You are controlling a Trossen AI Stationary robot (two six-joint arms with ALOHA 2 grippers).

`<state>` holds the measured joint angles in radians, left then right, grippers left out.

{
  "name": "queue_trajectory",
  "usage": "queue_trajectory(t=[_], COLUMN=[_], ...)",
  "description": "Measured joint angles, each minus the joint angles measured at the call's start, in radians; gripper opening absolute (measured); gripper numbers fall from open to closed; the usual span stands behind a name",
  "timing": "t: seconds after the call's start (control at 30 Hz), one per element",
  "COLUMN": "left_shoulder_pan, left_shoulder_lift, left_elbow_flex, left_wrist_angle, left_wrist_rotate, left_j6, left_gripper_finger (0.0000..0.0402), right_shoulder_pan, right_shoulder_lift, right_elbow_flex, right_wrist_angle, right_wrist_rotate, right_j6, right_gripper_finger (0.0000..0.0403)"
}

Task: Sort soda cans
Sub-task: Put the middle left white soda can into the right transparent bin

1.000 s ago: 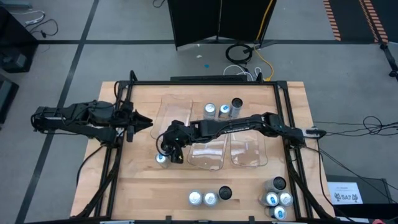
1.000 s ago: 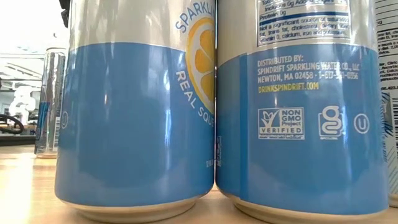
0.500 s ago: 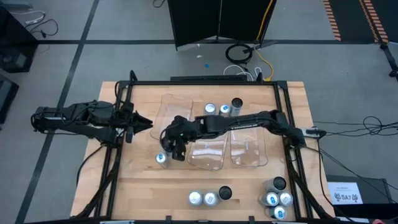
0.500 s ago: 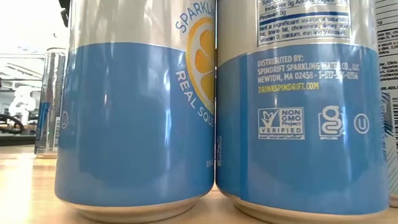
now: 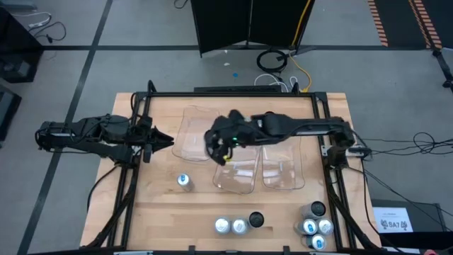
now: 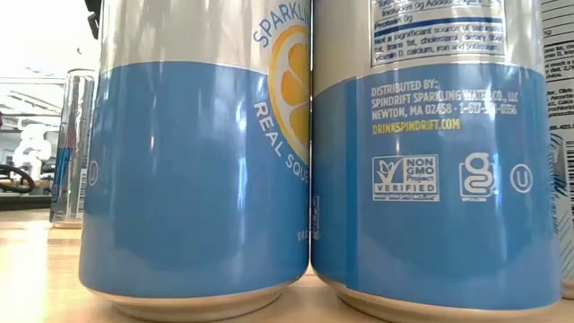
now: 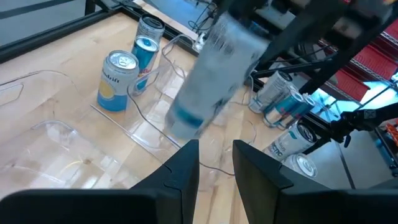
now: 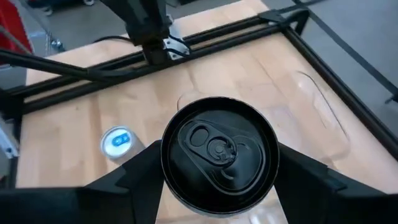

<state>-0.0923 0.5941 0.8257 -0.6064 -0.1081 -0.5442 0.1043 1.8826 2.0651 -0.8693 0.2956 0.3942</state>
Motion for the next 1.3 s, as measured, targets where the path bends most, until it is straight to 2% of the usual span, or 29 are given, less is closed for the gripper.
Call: queue_trajectory(t=[0.3, 0.47, 0.6, 0.73, 0.9, 1.13, 1.3], left_shoulder_pan=[0.0, 0.0, 0.0, 0.0, 0.0, 0.0, 0.0], left_shoulder_lift=[0.0, 0.0, 0.0, 0.0, 0.0, 0.001, 0.001], left_elbow_flex=[0.0, 0.0, 0.0, 0.0, 0.0, 0.0, 0.0], left_wrist_angle=[0.0, 0.011, 0.035, 0.057, 0.054, 0.054, 0.063], left_wrist_rotate=[0.0, 0.0, 0.0, 0.0, 0.0, -0.001, -0.003], left_j6=[0.0, -0.001, 0.0, -0.001, -0.003, -0.001, -0.002], left_gripper_finger=[0.0107, 0.0107, 0.0107, 0.0107, 0.0107, 0.0107, 0.0107], right_shoulder_pan=[0.113, 0.172, 0.218, 0.255, 0.263, 0.239, 0.193], right_shoulder_lift=[-0.087, -0.134, -0.184, -0.304, -0.451, -0.625, -0.682], right_elbow_flex=[-0.001, -0.001, -0.019, -0.154, -0.448, -0.879, -1.097], right_wrist_angle=[-0.408, -0.598, -0.701, -0.685, -0.614, -0.295, -0.061], right_wrist_rotate=[0.279, 0.345, 0.443, 0.477, 0.492, 0.491, 0.492], right_j6=[0.259, 0.407, 0.53, 0.622, 0.767, 0.799, 0.749], right_gripper_finger=[0.0237, 0.0237, 0.0237, 0.0237, 0.0238, 0.0239, 0.0241])
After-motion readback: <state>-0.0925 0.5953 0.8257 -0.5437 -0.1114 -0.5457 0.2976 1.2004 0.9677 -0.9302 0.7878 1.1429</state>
